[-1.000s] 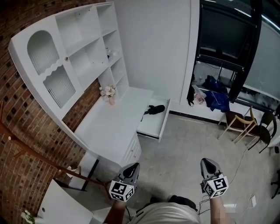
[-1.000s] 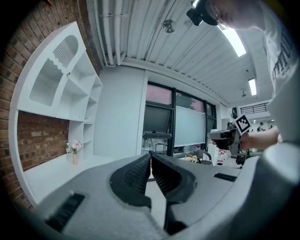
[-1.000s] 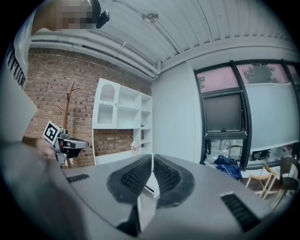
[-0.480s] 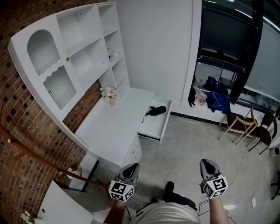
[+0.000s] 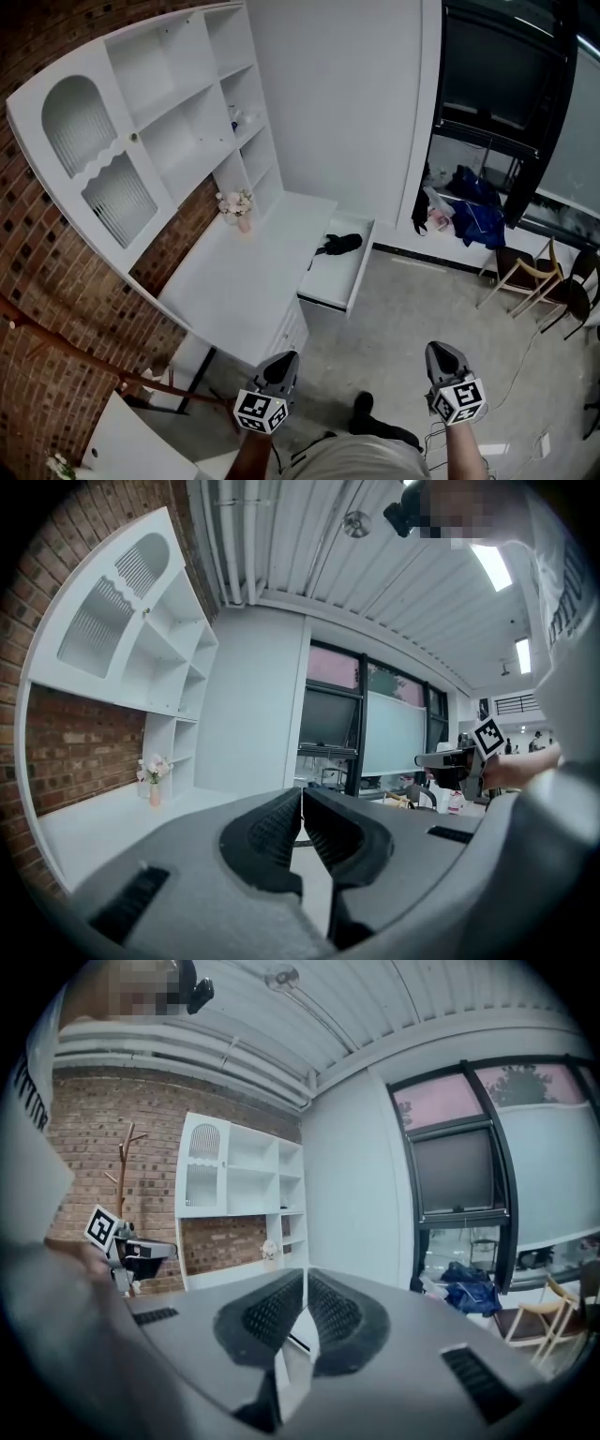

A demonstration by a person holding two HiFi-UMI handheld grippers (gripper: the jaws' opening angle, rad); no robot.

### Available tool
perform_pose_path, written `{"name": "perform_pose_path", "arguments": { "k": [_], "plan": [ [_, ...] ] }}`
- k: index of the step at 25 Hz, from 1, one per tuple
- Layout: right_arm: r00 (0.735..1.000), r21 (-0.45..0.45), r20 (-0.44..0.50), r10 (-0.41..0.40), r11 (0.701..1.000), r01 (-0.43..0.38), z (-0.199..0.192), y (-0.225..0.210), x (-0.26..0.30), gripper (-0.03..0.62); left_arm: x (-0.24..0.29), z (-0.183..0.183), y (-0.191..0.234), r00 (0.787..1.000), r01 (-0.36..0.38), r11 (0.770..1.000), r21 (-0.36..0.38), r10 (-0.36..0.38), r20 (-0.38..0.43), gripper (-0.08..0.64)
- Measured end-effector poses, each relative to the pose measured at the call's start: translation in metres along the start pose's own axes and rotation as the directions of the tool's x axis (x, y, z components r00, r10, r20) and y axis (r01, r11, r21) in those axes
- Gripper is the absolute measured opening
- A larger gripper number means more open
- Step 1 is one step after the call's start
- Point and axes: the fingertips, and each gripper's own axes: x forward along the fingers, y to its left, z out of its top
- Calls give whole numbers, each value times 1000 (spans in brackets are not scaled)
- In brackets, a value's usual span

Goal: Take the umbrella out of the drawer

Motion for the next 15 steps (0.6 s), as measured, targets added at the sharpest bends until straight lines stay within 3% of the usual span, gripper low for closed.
{"name": "perform_pose_path", "arguments": {
  "k": [15],
  "plan": [
    [996, 25, -18, 86, 996, -86, 12, -72, 102, 34, 94, 11, 22, 998, -46, 999, 27, 47, -45, 26]
  ]
}}
